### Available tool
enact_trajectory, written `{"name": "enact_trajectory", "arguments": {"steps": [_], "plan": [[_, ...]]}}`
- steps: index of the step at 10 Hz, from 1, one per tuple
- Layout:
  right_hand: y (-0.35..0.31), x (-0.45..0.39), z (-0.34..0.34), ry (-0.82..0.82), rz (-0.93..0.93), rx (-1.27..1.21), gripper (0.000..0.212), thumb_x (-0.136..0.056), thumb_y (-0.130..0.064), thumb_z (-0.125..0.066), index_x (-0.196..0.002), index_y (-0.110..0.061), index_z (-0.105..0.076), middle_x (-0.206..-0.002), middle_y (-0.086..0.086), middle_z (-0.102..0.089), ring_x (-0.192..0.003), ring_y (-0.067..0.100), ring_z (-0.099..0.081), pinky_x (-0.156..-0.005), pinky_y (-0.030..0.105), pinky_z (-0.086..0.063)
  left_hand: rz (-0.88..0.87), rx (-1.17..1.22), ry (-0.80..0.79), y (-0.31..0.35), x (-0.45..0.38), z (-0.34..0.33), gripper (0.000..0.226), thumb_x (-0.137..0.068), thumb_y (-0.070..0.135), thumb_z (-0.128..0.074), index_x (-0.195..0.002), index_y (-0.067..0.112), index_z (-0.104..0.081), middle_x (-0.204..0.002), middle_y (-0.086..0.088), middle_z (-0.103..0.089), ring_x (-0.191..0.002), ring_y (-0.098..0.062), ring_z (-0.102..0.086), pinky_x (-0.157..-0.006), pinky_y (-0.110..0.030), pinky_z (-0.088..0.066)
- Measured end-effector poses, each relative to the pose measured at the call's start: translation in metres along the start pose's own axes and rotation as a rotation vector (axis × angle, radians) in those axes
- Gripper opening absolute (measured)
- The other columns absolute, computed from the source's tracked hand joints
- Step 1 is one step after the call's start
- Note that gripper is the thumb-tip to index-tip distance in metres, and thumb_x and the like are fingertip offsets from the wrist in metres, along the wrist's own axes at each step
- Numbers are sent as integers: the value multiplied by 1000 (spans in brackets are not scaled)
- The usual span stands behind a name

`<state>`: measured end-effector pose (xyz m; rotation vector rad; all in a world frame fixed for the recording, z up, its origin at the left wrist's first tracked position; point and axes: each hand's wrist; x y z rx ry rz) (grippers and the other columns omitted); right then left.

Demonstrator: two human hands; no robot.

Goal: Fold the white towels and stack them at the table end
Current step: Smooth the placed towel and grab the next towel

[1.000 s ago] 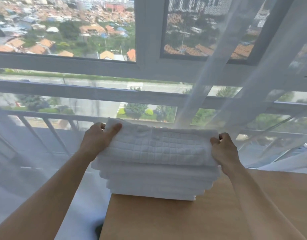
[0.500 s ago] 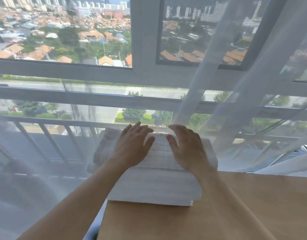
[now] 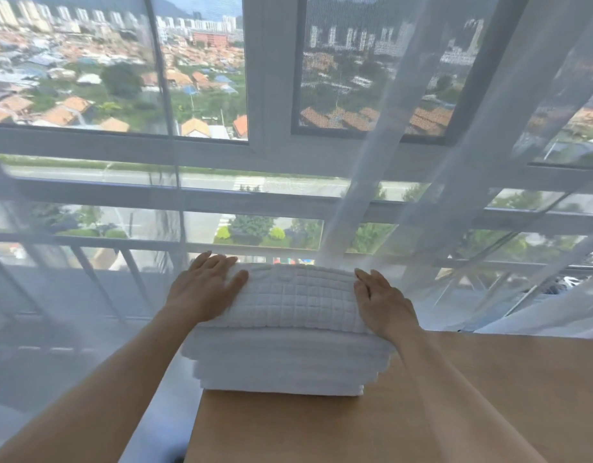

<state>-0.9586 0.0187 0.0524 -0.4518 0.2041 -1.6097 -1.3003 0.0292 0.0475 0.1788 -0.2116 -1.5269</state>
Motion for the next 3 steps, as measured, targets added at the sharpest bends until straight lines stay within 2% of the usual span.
{"name": "enact_trajectory", "arguments": {"steps": [1,3], "plan": [[-5,5,3,39,0,41,54,-104,-52,-14,-156,-44,-23,-168,-6,-12,-149,27,-24,-119,46,-19,-11,-52,40,5,3,3,70,-97,68,-19,-154,31,-34,-163,9,-29,-154,-14,-11,-122,-41,-18],[-14,13,12,150,88,123,56,-103,-57,-21,-155,-39,-28,-168,-4,-12,-154,24,-11,-123,41,-11,-106,-129,143,14,9,7,67,-99,63,-20,-152,27,-40,-164,2,-30,-153,-18,-19,-123,-44,-10]]}}
Point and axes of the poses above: each hand's wrist, its own x-axis away from the middle knuckle, its own z-axis out of the back of the hand, y = z × x
